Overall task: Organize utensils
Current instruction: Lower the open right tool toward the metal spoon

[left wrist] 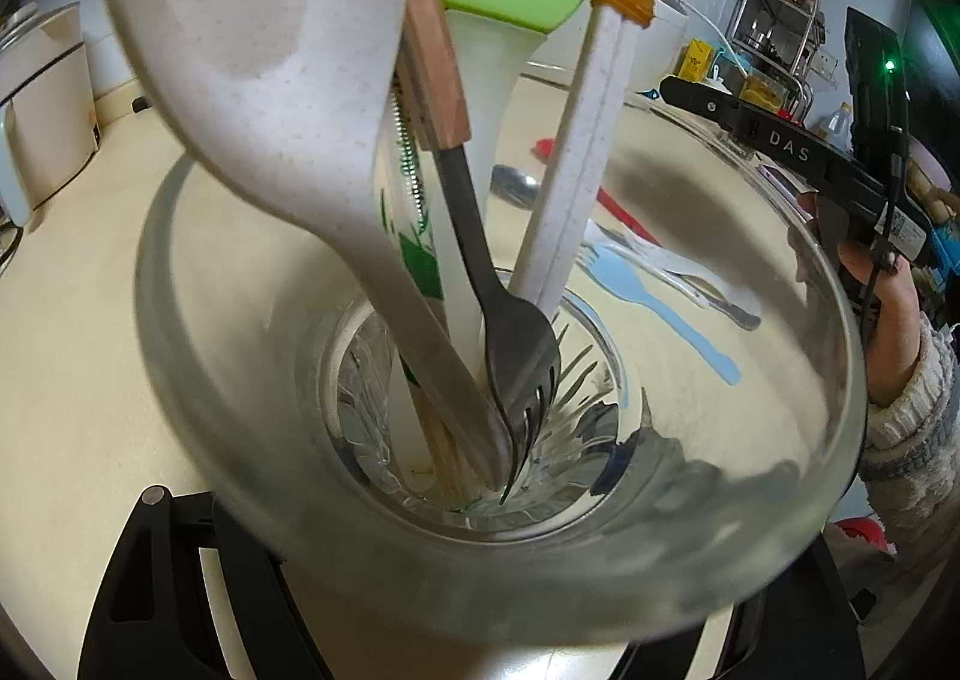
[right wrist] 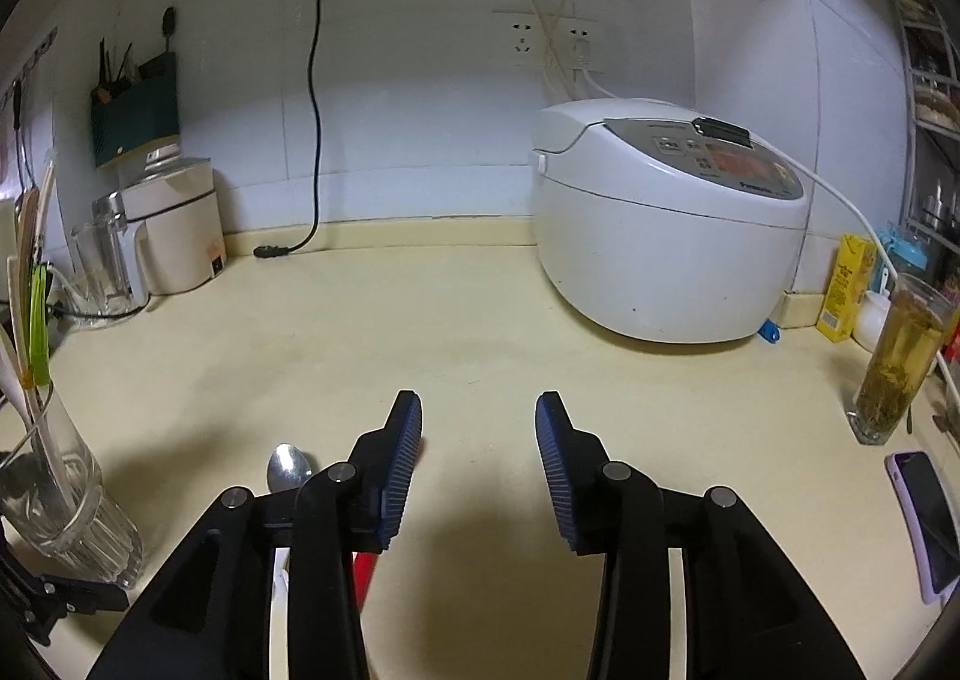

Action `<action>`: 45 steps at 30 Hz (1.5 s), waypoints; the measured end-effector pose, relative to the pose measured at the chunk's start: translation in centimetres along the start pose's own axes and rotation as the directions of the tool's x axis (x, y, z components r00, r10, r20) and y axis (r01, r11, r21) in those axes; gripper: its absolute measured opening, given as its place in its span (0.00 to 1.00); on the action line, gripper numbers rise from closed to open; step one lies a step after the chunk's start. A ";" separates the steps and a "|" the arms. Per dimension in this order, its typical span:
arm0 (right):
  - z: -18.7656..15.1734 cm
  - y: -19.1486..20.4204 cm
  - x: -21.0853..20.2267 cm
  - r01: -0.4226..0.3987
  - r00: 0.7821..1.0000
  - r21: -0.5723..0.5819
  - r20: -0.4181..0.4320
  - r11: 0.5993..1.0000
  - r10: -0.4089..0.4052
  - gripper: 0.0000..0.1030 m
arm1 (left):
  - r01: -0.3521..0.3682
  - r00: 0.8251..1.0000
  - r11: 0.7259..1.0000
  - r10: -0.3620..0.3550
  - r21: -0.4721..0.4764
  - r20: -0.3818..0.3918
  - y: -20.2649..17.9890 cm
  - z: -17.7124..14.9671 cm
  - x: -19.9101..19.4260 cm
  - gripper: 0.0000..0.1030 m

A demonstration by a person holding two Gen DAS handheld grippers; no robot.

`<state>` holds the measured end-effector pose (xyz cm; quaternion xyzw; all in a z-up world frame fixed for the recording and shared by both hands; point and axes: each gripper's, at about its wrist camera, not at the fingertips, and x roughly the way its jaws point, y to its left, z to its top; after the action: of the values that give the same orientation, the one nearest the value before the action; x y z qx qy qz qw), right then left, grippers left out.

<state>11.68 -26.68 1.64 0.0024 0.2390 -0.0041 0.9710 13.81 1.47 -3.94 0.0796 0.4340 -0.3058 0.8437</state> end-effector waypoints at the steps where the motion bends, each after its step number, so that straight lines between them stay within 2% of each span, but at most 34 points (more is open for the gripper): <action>1: 0.0 0.0 0.0 -0.002 1.000 -0.001 0.000 1.000 0.002 0.40 | 0.001 1.000 1.000 -0.001 -0.001 0.000 0.1 0.0 0.0 0.81; 7: 0.0 -0.6 -0.4 -0.006 1.000 0.027 0.018 1.000 0.006 0.41 | 0.001 1.000 1.000 -0.001 -0.001 0.000 0.3 0.0 -0.1 0.81; 17: 0.0 -0.7 0.1 -0.027 1.000 0.034 -0.004 0.999 0.027 0.41 | -0.006 1.000 1.000 0.006 0.004 -0.002 0.4 -0.1 -0.2 0.81; 29: 0.0 -0.2 1.1 -0.033 0.998 0.017 -0.052 0.999 0.034 0.41 | 0.003 1.000 1.000 -0.003 -0.003 0.000 0.9 -0.3 -0.3 0.81; 38: -0.1 0.6 2.6 -0.060 0.991 -0.022 -0.125 0.998 0.057 0.41 | 0.002 1.000 1.000 -0.002 -0.003 0.000 1.2 -0.5 -0.4 0.81; 41: -0.2 1.6 3.2 -0.105 0.983 -0.055 -0.157 0.993 0.095 0.41 | -0.005 1.000 1.000 0.005 0.002 -0.002 1.2 -0.6 -0.4 0.81; 45: -0.3 2.9 4.2 -0.227 0.951 -0.033 -0.224 0.973 0.214 0.43 | -0.003 1.000 1.000 0.003 0.001 -0.001 1.3 -0.5 -0.5 0.81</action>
<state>15.30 -23.78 -0.56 0.0012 0.3428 0.1115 0.9328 13.95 2.93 -4.02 0.0806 0.4342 -0.3048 0.8438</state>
